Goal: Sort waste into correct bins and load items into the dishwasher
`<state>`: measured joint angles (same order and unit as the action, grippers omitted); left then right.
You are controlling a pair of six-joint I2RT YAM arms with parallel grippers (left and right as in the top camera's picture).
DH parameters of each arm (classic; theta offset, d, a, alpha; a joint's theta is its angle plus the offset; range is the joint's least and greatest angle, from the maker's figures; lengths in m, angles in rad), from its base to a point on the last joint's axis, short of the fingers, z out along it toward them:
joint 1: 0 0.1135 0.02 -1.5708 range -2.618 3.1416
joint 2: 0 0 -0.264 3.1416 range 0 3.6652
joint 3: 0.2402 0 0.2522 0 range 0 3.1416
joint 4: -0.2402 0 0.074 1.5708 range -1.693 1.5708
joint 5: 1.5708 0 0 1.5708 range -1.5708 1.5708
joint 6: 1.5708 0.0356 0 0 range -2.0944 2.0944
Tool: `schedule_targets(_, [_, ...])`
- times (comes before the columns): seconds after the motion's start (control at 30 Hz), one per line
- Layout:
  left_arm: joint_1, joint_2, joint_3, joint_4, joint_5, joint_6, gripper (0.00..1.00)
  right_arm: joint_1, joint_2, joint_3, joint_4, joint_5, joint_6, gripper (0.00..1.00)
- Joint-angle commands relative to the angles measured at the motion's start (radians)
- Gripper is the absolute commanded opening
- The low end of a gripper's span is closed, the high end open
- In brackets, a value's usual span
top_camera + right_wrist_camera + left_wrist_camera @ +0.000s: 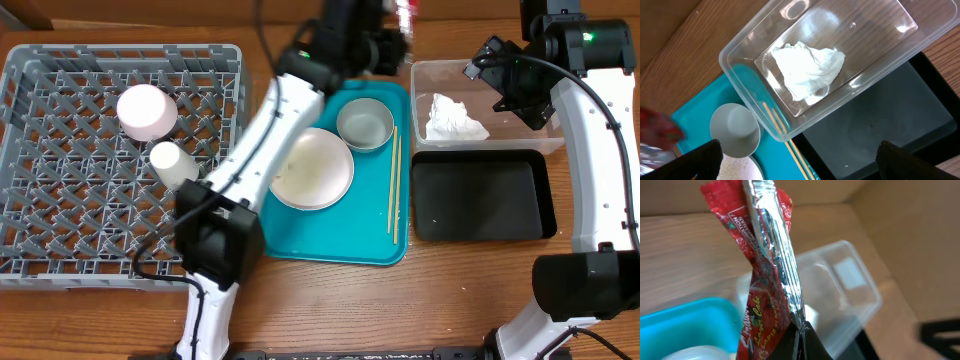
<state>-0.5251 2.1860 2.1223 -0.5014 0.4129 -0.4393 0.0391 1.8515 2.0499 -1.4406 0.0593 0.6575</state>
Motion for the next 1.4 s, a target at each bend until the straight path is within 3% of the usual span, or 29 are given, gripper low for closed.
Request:
schedule_targets(0.0, [-0.073, 0.014, 0.007, 0.026, -0.051, -0.012, 0.04, -0.002, -0.005, 0.018, 0.002, 0.01, -0.004, 1.0])
schedule_targets(0.13, [-0.136, 0.051, 0.007, 0.064, -0.087, -0.011, 0.05, -0.002, -0.005, 0.018, 0.002, 0.01, -0.004, 1.0])
schedule_targets(0.17, [-0.146, 0.058, 0.007, 0.073, -0.087, -0.011, 0.11, -0.002, -0.005, 0.018, 0.002, 0.01, -0.004, 1.0])
schedule_targets(0.2, [-0.158, 0.068, 0.007, 0.087, -0.087, -0.011, 0.31, -0.002, -0.005, 0.018, 0.002, 0.01, -0.004, 1.0])
schedule_targets(0.23, [-0.165, 0.08, 0.007, 0.094, -0.089, -0.011, 0.58, -0.002, -0.005, 0.018, 0.002, 0.01, -0.004, 1.0])
schedule_targets(0.27, [-0.174, 0.087, 0.007, 0.1, -0.093, -0.011, 1.0, -0.002, -0.005, 0.018, 0.002, 0.01, -0.004, 1.0])
schedule_targets(0.67, [-0.124, 0.084, 0.008, 0.083, -0.068, -0.011, 0.98, -0.002, -0.005, 0.018, 0.002, 0.01, -0.004, 1.0])
schedule_targets(1.0, [0.045, 0.01, 0.008, -0.009, -0.023, -0.011, 0.92, -0.002, -0.005, 0.018, 0.002, 0.01, -0.004, 1.0])
schedule_targets(1.1, [0.154, -0.045, 0.008, -0.118, -0.012, 0.017, 0.89, -0.002, -0.005, 0.018, 0.002, 0.01, -0.004, 1.0])
schedule_targets(1.23, [0.244, -0.129, 0.008, -0.28, -0.049, 0.121, 0.94, -0.002, -0.005, 0.018, 0.002, 0.01, -0.004, 1.0])
schedule_targets(1.37, [0.33, -0.222, 0.008, -0.428, -0.131, 0.128, 0.98, -0.002, -0.005, 0.018, 0.002, 0.01, -0.004, 1.0])
